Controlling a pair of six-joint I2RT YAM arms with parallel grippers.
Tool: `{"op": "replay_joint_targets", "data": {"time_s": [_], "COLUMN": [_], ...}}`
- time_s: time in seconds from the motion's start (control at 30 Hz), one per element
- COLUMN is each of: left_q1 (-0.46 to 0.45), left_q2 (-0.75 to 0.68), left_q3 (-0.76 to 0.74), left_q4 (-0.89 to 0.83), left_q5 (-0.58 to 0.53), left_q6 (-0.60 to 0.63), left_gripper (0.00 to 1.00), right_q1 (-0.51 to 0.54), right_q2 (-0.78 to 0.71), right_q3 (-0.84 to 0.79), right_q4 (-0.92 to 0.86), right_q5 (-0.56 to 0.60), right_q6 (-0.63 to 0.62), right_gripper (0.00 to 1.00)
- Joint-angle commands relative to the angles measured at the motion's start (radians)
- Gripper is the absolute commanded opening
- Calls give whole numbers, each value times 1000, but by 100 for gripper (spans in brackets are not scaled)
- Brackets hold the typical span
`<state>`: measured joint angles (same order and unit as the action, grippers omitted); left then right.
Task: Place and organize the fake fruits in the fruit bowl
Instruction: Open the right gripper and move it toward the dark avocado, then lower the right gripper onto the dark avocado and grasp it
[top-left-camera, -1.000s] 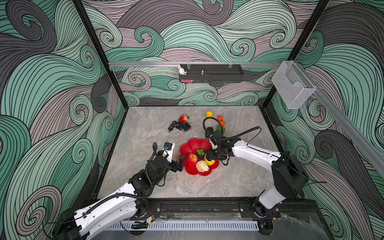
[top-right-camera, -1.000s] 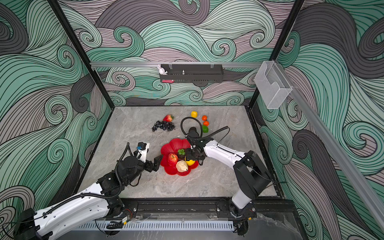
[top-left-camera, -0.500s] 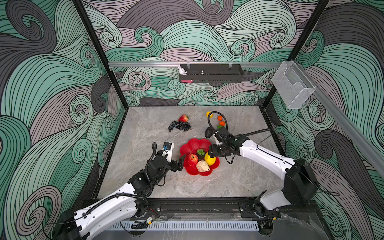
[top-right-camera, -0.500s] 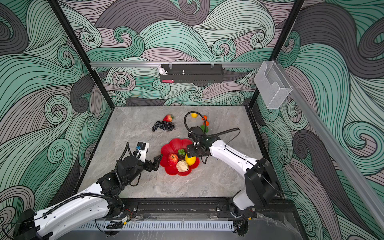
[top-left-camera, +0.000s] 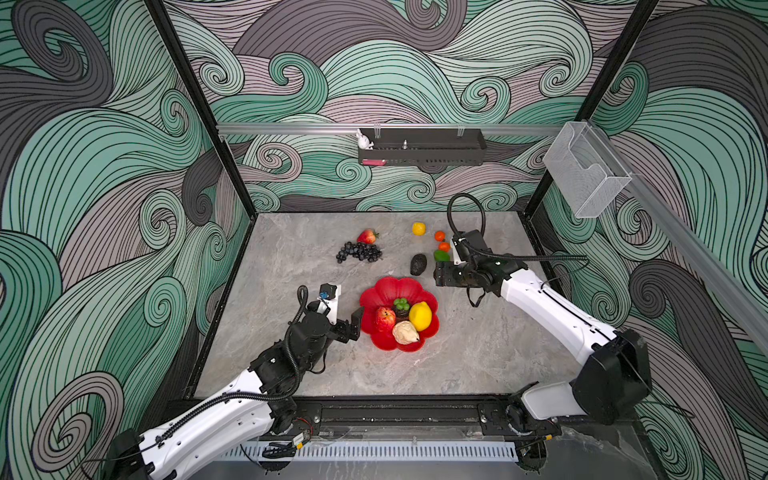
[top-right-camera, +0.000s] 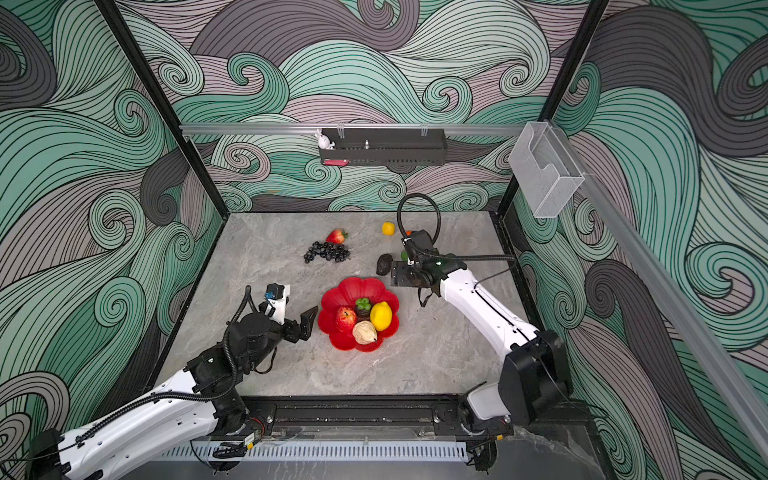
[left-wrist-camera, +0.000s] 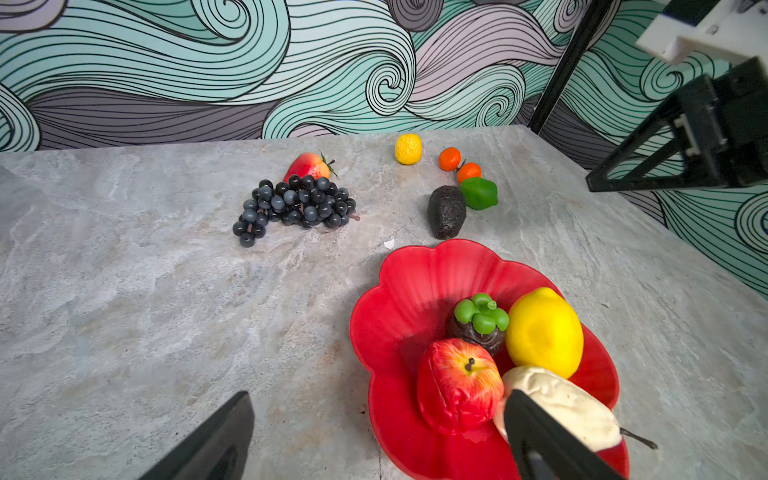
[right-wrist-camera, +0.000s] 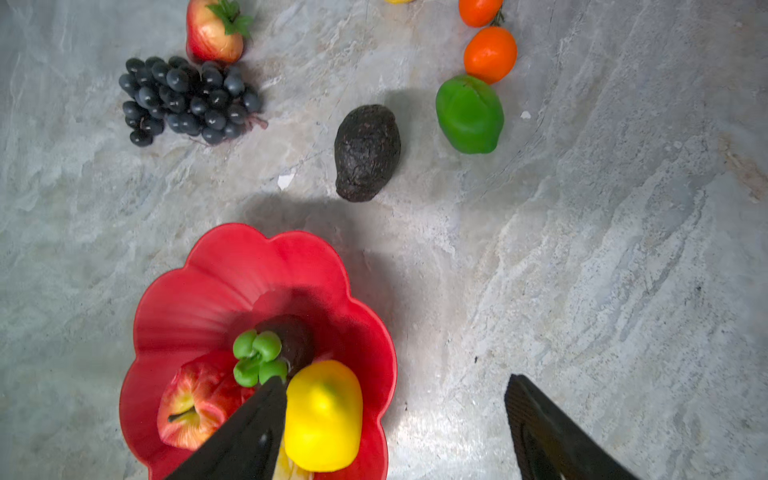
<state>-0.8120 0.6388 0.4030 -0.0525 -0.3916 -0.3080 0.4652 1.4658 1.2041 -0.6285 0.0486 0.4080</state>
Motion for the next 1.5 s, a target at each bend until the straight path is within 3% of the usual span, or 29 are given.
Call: {"op": "replay_joint_targets", "data": {"time_s": [0.0, 0.33, 0.77, 1.17, 1.47], "left_q1": [8, 11, 20, 36, 42], "left_q2": [-28, -11, -14, -24, -19], "left_q3": [-28, -64, -78, -86, -84], "left_q4": [38, 107, 123, 125, 125], "left_q5": [-50, -33, -16, -6, 0], "left_q6": [-7, 5, 6, -5, -8], "left_gripper": [95, 95, 99, 99, 99], "right_q1": [-19, -42, -42, -42, -42], "right_q2": [71, 401, 660, 796, 794], "right_q3": [45, 282, 491, 615, 625], "right_q4": [65, 67, 7, -65, -60], "right_q5": [-51, -119, -96, -29, -53], "right_q6": [45, 112, 122, 123, 127], "right_gripper": [84, 82, 80, 69, 51]}}
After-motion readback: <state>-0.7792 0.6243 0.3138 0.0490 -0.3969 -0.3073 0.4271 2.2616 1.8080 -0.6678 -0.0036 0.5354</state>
